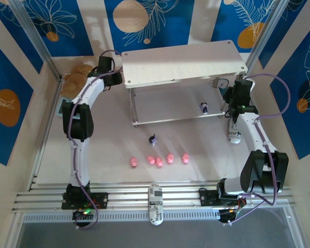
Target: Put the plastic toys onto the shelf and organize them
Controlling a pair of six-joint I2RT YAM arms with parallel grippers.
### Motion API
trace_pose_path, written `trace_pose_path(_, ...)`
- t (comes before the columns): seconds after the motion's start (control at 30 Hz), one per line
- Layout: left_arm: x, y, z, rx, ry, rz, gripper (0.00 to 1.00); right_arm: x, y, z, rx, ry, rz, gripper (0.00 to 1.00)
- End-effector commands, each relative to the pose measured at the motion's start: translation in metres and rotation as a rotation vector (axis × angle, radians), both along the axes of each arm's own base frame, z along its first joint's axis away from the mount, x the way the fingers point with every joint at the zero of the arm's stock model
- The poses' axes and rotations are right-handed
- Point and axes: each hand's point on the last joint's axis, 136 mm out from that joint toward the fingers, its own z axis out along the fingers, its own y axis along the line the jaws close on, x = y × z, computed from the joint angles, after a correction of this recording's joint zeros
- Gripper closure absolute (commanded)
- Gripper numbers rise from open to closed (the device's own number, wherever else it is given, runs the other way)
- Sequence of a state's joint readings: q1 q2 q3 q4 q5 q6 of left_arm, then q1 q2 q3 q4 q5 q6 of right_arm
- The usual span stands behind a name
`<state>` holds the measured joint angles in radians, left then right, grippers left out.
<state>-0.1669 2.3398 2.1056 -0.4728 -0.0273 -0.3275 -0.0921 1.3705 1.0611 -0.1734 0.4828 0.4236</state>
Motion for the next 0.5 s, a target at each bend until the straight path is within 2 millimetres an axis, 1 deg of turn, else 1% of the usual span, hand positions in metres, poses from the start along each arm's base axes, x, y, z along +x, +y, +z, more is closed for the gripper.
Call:
trace_pose_path(0.0, 0.015, -0.01, 0.005, -0.025, -0.047, -0.029, 0.44, -0.004, 0.003, 0.021, 0.032, -0.035, -0.005, 0.51)
trace_pose_path(0.23, 0.029, -0.019, -0.016, -0.064, -0.037, -0.04, 0.36, -0.014, 0.011, 0.024, 0.064, -0.031, 0.008, 0.51)
trace_pose_path(0.47, 0.044, -0.032, -0.032, -0.111, -0.053, -0.057, 0.35, -0.016, 0.014, 0.029, 0.076, -0.029, 0.013, 0.51)
